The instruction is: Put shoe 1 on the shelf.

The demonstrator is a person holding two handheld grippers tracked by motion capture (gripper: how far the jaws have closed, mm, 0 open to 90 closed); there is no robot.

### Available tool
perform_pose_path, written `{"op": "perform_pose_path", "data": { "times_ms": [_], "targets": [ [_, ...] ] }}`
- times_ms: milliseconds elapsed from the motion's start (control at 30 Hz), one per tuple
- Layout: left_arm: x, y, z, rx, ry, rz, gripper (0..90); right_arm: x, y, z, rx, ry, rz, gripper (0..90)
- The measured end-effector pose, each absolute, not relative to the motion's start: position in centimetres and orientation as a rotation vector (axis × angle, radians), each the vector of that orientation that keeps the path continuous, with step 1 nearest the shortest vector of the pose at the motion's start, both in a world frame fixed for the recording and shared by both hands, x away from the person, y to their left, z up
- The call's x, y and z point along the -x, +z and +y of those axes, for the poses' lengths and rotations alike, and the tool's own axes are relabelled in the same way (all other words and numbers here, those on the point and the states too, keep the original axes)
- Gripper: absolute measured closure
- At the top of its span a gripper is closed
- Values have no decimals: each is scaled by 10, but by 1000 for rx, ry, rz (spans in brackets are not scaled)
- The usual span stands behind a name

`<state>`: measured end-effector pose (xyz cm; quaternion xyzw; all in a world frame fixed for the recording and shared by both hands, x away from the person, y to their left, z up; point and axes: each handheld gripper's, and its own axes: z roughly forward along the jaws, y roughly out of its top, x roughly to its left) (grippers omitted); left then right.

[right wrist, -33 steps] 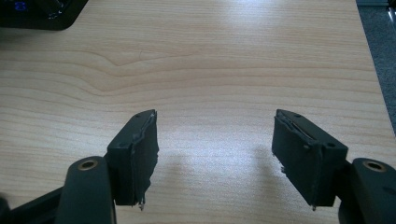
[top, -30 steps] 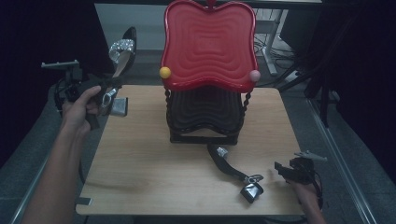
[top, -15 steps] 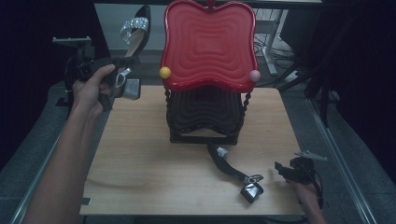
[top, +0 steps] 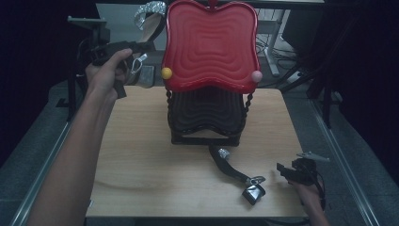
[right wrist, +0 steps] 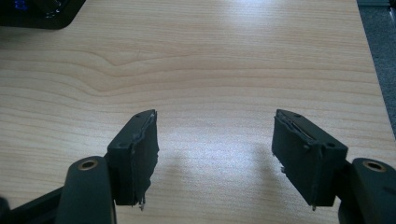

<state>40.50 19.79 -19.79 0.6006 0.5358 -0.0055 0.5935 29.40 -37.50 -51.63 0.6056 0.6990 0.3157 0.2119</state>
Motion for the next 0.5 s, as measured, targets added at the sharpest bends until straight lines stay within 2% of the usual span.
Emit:
{"op": "perform_pose_path", "data": {
  "times_ms": [500],
  "targets": [
    [-431,-173,132,-1462,35,1272,429,-293,-516,-376,-1684,890,1942,320]
  ]
}}
